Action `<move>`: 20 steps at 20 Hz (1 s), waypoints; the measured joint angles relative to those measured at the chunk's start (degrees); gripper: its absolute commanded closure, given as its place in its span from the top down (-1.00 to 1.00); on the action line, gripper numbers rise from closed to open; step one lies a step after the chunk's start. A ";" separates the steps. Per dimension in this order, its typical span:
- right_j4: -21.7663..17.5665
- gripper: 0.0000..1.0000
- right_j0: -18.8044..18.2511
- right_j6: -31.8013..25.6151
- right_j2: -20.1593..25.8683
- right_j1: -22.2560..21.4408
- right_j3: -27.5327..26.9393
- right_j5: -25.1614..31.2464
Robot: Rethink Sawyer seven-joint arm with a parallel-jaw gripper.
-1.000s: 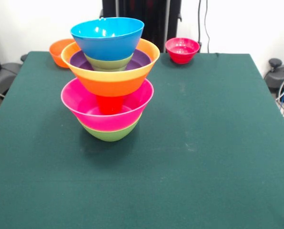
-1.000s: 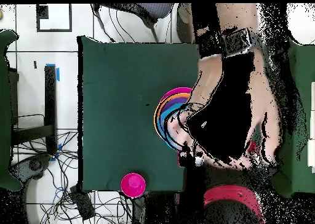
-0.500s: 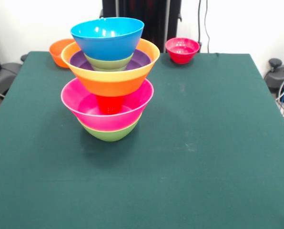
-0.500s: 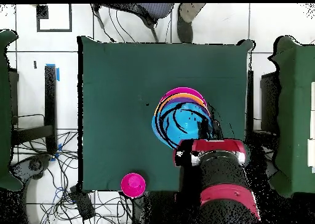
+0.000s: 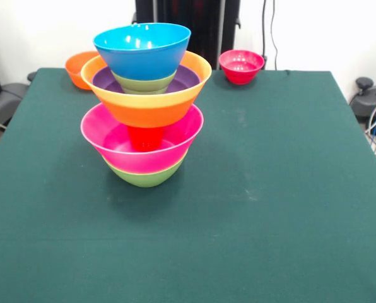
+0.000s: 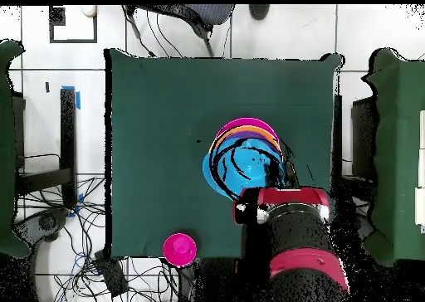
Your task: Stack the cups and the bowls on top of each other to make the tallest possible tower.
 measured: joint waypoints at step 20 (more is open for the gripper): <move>2.92 -1.00 0.60 -0.22 0.00 0.88 1.57 -0.01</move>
